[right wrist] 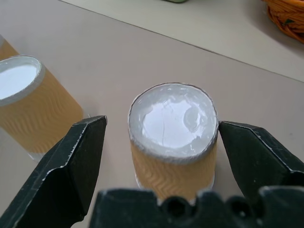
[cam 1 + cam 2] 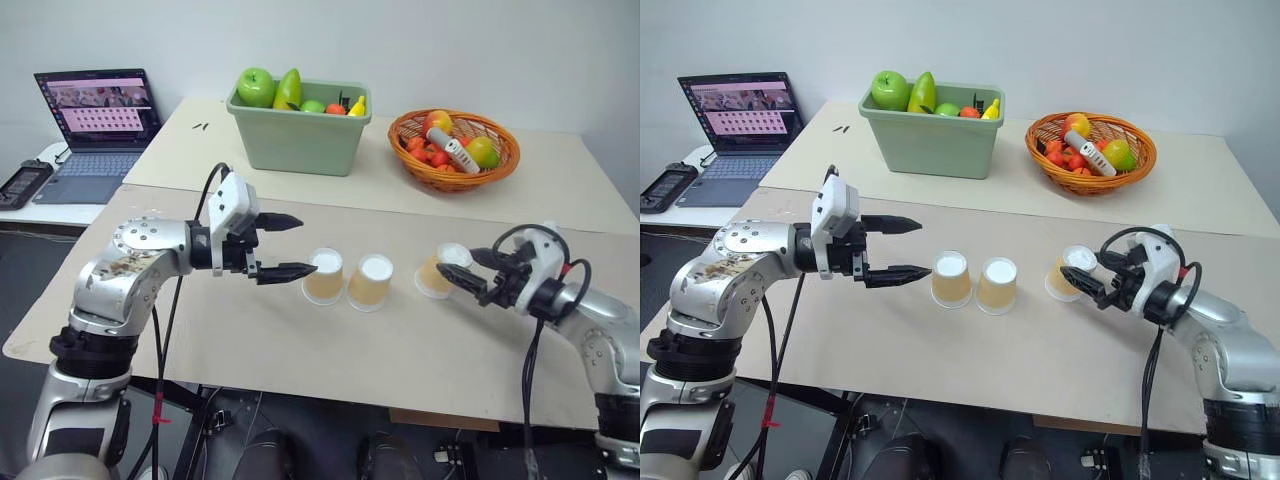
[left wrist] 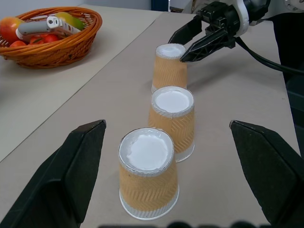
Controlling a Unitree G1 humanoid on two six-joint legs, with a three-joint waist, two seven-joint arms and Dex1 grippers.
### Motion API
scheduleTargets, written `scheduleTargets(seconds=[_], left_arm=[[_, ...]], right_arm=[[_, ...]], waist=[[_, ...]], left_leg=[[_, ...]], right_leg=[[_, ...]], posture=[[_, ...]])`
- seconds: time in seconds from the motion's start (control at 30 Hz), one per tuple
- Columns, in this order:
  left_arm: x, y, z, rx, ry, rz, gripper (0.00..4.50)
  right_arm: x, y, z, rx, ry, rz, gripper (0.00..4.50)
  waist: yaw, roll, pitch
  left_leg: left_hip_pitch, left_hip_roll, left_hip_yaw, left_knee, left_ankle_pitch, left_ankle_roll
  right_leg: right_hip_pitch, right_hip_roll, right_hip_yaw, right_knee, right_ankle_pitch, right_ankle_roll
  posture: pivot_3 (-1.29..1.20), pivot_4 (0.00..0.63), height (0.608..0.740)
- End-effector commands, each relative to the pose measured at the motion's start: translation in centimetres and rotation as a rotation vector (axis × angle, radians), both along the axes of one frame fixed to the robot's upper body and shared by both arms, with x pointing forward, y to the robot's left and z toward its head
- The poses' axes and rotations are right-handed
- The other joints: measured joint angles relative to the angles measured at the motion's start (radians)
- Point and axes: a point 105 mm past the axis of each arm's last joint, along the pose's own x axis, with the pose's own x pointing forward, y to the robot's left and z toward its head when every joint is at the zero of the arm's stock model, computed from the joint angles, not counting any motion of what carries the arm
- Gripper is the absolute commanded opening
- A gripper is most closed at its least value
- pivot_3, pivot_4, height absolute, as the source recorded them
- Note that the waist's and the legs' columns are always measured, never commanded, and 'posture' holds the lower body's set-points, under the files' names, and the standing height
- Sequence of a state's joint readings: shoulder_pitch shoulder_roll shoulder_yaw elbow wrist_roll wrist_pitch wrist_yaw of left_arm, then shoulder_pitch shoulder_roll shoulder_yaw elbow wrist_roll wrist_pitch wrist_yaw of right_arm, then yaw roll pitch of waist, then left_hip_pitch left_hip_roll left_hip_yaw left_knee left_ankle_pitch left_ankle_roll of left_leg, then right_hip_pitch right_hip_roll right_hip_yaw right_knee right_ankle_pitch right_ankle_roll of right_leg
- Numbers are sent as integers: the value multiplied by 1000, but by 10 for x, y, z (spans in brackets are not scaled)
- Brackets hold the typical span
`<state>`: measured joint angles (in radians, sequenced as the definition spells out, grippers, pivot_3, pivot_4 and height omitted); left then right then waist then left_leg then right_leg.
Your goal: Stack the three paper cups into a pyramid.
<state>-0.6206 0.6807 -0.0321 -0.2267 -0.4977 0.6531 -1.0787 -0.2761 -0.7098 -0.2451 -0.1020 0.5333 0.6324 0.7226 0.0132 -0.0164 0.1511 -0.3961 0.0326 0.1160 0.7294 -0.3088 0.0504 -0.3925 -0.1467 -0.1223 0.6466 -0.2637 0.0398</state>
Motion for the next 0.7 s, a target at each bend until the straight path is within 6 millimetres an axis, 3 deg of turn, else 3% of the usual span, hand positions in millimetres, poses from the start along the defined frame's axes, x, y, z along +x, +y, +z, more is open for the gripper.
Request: scheduleTargets(seconds=[0.03, 0.37, 0.4, 0.43, 0.53, 0.63, 0.7], left_arm=[[-5, -1, 12, 1, -58, -9, 4442], [-4, 1, 11, 7, -64, 7, 4442], [-4, 2, 11, 7, -64, 7, 4500], [-4, 2, 11, 8, -63, 8, 4500], [-3, 2, 10, 9, -61, 10, 4500], [-3, 3, 9, 9, -59, 10, 4500], [-4, 2, 7, 9, -55, 10, 4500]], right_arm=[[4, 2, 10, -3, -56, 13, 4399], [12, 0, 9, 5, -68, 1, 4399], [12, 0, 10, 4, -74, 4, 3876], [12, 1, 11, 4, -78, 6, 3745], [13, 4, 12, -2, -85, 13, 2738], [15, 7, 15, -19, -91, 27, 2706], [14, 14, 27, -33, -123, 57, 2706]], waist=[[0, 0, 0], [-1, 3, 2], [-1, 3, 2], [-1, 3, 2], [-2, 4, 3], [-1, 5, 3], [-2, 6, 4]], left_leg=[[0, 0, 0, 0, 0, 0], [0, 0, 0, 0, 0, 0], [0, 0, 0, 0, 0, 0], [0, 0, 0, 0, 0, 0], [0, 0, 1, 0, 0, 0], [0, 0, 1, 0, 0, 0], [0, 0, 1, 0, 0, 0]], right_leg=[[0, 0, 0, 0, 0, 0], [0, 0, 0, 0, 0, 0], [0, 0, 0, 0, 0, 0], [0, 0, 0, 0, 0, 0], [0, 0, 0, 0, 0, 0], [0, 0, 0, 0, 0, 0], [0, 0, 0, 0, 0, 0]], posture=[[0, 150, 740], [0, 150, 740], [0, 150, 740], [0, 150, 740], [0, 150, 740], [0, 150, 740], [0, 150, 740]])
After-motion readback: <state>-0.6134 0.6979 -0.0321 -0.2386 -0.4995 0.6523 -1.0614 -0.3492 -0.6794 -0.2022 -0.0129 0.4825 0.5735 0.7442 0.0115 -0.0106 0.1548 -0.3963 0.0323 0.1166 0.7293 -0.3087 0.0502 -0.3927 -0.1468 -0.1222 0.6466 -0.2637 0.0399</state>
